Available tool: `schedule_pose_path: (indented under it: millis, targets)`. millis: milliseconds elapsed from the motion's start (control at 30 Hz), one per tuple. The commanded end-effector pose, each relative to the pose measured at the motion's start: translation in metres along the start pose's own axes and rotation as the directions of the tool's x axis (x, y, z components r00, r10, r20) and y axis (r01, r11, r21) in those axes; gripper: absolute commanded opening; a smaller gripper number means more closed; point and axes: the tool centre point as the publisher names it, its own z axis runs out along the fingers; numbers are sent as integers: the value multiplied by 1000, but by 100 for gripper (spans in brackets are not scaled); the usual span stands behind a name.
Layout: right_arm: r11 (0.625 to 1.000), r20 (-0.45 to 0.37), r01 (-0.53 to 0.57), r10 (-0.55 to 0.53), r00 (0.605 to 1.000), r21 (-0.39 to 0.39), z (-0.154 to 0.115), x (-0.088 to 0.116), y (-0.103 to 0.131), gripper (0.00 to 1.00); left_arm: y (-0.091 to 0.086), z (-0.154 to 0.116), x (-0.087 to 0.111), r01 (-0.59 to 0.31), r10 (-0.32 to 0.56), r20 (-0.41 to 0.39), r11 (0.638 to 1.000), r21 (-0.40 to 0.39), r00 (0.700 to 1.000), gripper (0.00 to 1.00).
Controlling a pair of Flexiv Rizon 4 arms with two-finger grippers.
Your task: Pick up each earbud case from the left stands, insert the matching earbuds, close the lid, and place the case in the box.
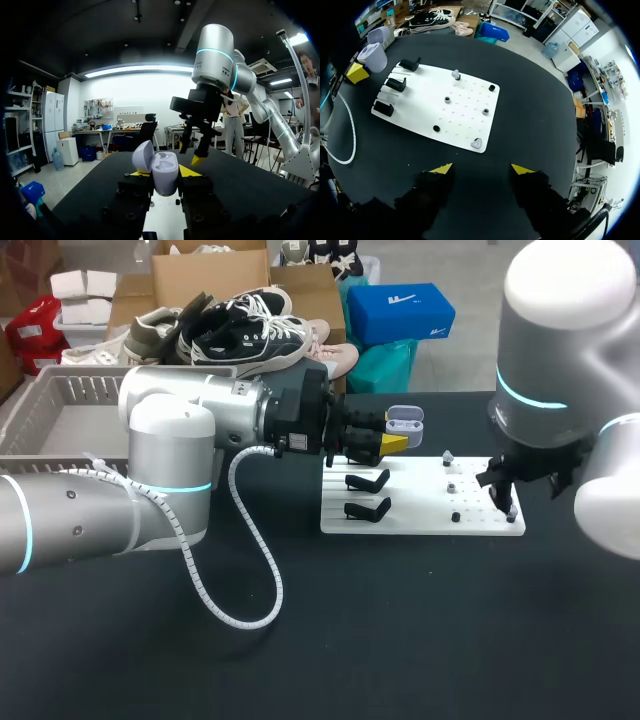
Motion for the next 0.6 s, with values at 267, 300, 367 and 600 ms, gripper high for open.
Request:
schedule_pose_path:
  millis: [267,300,367,600]
  targets:
    - [993,-31,-30,33,999,111,29,-10,5,49,0,0,0,-1,1,0,1000,1,1000,0]
    - [993,-33,-30,34,999,111,31,-11,5,47,0,0,0,-1,1,0,1000,1,1000,0]
    - [994,-43,-30,35,998,106,34,-11,6,46,0,0,0,-1,1,0,1000,1,1000,0]
    - [996,-52,-33,38,998,86,41,-19,10,44,0,0,0,-1,1,0,1000,1,1000,0]
